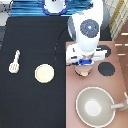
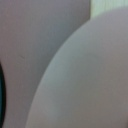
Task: Take the lid off the pot, put the pot on the plate, and use the tool to push the pot to the front of the table.
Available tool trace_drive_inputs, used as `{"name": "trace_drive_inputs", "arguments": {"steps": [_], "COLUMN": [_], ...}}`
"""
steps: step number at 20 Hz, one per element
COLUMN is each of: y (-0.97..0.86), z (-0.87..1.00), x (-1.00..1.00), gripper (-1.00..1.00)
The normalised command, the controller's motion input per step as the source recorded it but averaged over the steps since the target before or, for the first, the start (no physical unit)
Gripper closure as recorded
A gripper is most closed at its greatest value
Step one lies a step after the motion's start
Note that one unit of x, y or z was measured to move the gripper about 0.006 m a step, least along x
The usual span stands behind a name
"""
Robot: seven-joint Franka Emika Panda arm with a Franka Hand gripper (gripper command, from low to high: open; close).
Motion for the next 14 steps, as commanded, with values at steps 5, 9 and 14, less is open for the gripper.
{"name": "trace_drive_inputs", "arguments": {"steps": [5, 9, 14], "y": [0.16, 0.1, 0.0], "z": [-0.13, 0.18, 0.79], "x": [0.04, 0.09, -0.13], "gripper": [1.0, 1.0, 1.0]}}
